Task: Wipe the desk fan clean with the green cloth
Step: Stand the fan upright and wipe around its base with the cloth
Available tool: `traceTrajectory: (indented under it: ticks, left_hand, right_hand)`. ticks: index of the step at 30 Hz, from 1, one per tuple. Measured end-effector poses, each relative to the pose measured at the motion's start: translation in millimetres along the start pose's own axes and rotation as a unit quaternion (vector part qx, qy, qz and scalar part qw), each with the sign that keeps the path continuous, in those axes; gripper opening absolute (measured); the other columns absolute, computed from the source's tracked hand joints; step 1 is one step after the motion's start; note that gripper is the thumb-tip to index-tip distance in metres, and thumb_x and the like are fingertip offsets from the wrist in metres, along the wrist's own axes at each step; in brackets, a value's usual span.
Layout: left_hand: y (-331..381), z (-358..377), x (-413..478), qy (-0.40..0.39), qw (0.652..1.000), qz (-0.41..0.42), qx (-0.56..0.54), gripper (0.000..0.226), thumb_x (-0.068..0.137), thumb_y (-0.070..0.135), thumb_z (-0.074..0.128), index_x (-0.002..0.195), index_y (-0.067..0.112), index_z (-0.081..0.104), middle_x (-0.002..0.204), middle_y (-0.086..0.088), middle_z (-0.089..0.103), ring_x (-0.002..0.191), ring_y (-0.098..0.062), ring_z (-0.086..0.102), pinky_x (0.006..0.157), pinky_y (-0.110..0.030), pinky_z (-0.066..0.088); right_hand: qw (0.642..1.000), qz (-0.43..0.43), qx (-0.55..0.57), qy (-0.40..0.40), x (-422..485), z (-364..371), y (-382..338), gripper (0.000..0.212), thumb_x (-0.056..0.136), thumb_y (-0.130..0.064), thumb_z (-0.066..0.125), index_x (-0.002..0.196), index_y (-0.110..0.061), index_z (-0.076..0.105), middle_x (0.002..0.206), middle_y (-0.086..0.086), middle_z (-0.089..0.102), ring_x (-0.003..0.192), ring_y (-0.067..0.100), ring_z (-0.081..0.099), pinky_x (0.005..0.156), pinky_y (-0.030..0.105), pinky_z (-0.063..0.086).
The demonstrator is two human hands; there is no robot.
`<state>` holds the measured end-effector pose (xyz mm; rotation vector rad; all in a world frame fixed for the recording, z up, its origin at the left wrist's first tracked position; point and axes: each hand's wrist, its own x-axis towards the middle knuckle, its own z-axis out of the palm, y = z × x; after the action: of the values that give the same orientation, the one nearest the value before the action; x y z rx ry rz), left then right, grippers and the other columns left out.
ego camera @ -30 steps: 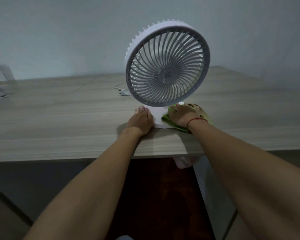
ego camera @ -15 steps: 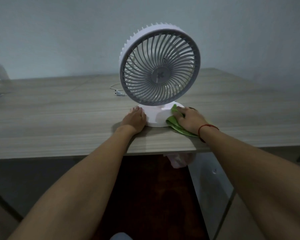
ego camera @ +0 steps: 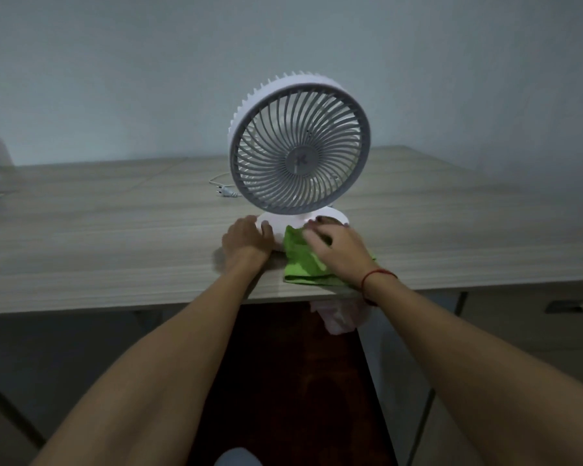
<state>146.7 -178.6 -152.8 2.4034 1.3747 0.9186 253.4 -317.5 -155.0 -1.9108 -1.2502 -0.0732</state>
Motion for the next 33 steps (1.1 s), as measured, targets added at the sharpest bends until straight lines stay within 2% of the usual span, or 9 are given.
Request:
traceTrajectory:
  ticks: [3,7,9,12,17,20,24,28,33]
  left_hand:
    - [8,-8,-25,0.012,0.999,0.002,-0.05,0.051,0.094,0.044,0.04,0.088,0.004,0.071,0.1,-0.022,0.071,0.099,-0.039,0.064,0.086,-0.037,0.047]
    - [20,-4,-34,-0.097,0.993,-0.028,-0.066,0.084,0.081,0.075,0.032,0.111,0.003,0.064,0.118,-0.02,0.065,0.112,-0.037,0.058,0.094,-0.041,0.046]
    - [25,-5,-35,-0.12,0.992,-0.039,-0.029,0.089,0.078,0.079,0.034,0.123,0.005,0.054,0.127,-0.019,0.059,0.118,-0.037,0.055,0.097,-0.043,0.045]
    - [35,-9,-38,-0.157,0.986,-0.02,0.045,0.085,0.079,0.074,0.044,0.132,0.006,0.044,0.132,-0.016,0.052,0.122,-0.034,0.052,0.098,-0.043,0.045]
    - [42,-12,-31,-0.228,0.972,-0.039,-0.046,0.069,0.079,0.052,0.058,0.13,0.006,0.048,0.13,-0.014,0.056,0.119,-0.032,0.055,0.099,-0.042,0.049]
    - [46,-14,-36,-0.189,0.959,-0.085,-0.196,0.046,0.076,0.028,0.058,0.114,0.004,0.062,0.12,-0.016,0.064,0.109,-0.032,0.061,0.093,-0.036,0.053]
    - [37,-23,-43,-0.124,0.965,-0.081,-0.216,0.018,0.084,0.016,0.055,0.093,0.003,0.063,0.112,-0.023,0.066,0.108,-0.037,0.061,0.087,-0.034,0.049]
    - [3,-41,-42,-0.123,0.977,-0.065,-0.163,0.033,0.092,0.026,0.054,0.112,0.003,0.065,0.12,-0.02,0.065,0.115,-0.036,0.059,0.095,-0.035,0.046]
    - [-56,-86,-20,-0.032,0.99,-0.044,-0.128,0.032,0.096,0.022,0.05,0.108,-0.004,0.063,0.12,-0.026,0.062,0.115,-0.038,0.056,0.093,-0.036,0.043]
  right_hand:
    - [0.987,0.122,-0.003,0.109,2,-14,8,0.042,0.088,-0.037,0.051,0.125,-0.018,0.06,0.128,0.011,0.064,0.121,0.031,0.055,0.104,0.04,0.038]
    - [0.948,0.303,-0.09,-0.018,9,-22,21,0.087,0.073,-0.075,0.046,0.131,-0.01,0.05,0.143,0.015,0.048,0.136,0.035,0.039,0.115,0.053,0.02]
    - [0.94,0.305,-0.129,-0.082,12,-20,27,0.088,0.07,-0.079,0.046,0.131,-0.015,0.052,0.145,0.015,0.045,0.14,0.037,0.032,0.117,0.056,0.012]
    - [0.949,0.281,-0.116,-0.086,14,-18,27,0.065,0.076,-0.067,0.052,0.12,-0.021,0.061,0.135,0.012,0.056,0.137,0.037,0.037,0.115,0.059,0.012]
    - [0.966,0.231,0.112,-0.004,11,-22,16,0.025,0.073,-0.028,0.076,0.091,-0.014,0.064,0.106,0.017,0.07,0.1,0.033,0.067,0.091,0.045,0.054]
    - [0.92,0.286,0.267,0.023,7,-26,8,0.039,0.065,-0.008,0.084,0.089,-0.013,0.054,0.101,0.015,0.066,0.089,0.028,0.066,0.089,0.042,0.056]
    - [0.871,0.347,0.346,-0.034,2,-23,0,0.061,0.058,-0.02,0.088,0.108,0.006,0.063,0.097,0.019,0.072,0.082,0.029,0.072,0.084,0.047,0.058]
    - [0.858,0.358,0.362,-0.065,-1,-7,-28,0.042,0.078,-0.018,0.073,0.113,0.001,0.062,0.1,0.015,0.071,0.076,0.026,0.069,0.074,0.037,0.058]
    - [0.85,0.318,0.412,-0.082,7,42,-94,0.033,0.079,-0.002,0.068,0.11,0.008,0.063,0.098,0.019,0.07,0.07,0.026,0.066,0.071,0.034,0.056]
